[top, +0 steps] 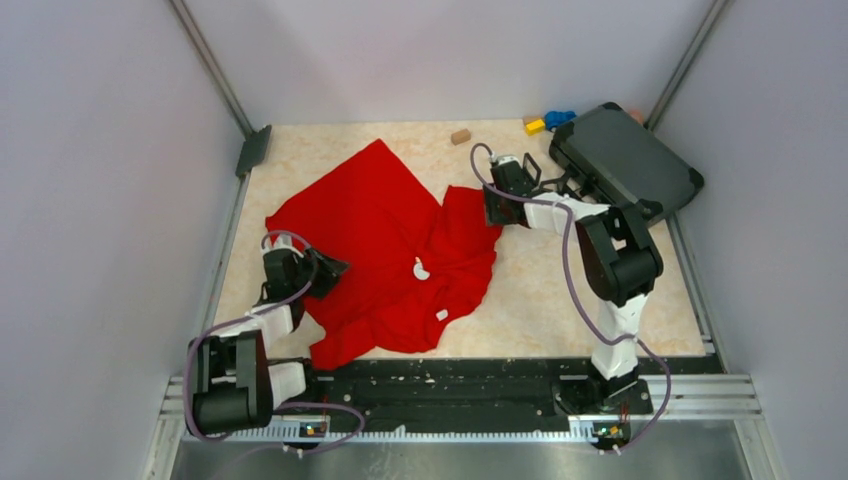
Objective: Pin the brooch onto the clothing
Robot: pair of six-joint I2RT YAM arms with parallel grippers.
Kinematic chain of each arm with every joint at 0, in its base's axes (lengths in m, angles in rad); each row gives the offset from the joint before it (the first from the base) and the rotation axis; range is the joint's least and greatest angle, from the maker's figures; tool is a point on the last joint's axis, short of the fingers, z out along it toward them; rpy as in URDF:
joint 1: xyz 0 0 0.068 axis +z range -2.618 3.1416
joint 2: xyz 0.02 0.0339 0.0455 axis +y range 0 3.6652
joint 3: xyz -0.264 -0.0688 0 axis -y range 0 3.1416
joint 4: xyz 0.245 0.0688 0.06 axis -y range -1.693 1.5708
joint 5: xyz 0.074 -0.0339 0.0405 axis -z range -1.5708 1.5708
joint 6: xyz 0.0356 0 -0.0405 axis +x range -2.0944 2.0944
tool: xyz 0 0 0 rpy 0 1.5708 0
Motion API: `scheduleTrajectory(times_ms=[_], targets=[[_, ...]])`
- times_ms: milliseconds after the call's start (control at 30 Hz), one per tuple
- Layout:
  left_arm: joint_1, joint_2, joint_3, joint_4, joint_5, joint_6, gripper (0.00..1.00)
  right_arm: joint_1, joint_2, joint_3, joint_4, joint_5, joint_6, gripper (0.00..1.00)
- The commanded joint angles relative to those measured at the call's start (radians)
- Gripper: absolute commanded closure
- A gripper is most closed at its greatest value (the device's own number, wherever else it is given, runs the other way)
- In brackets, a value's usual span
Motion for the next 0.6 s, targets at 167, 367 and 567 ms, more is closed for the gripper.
scheduleTrajectory(times_ms=[167,367,567], targets=[[0.088,-0.014,-0.052,0.069,0.029,-0.006,0.49,-0.019,0.072,0.065,-0.039,0.044,-0.005,0.74],[0.153,-0.054,-0.072,0.030,0.016,0.016,0.50,-0.041,0.070,0.073,-0.061,0.090,-0.001,1.00],[0.210,-0.045,-0.087,0.024,0.041,0.010,0.52,-0.074,0.058,0.068,-0.070,0.118,0.002,1.00]])
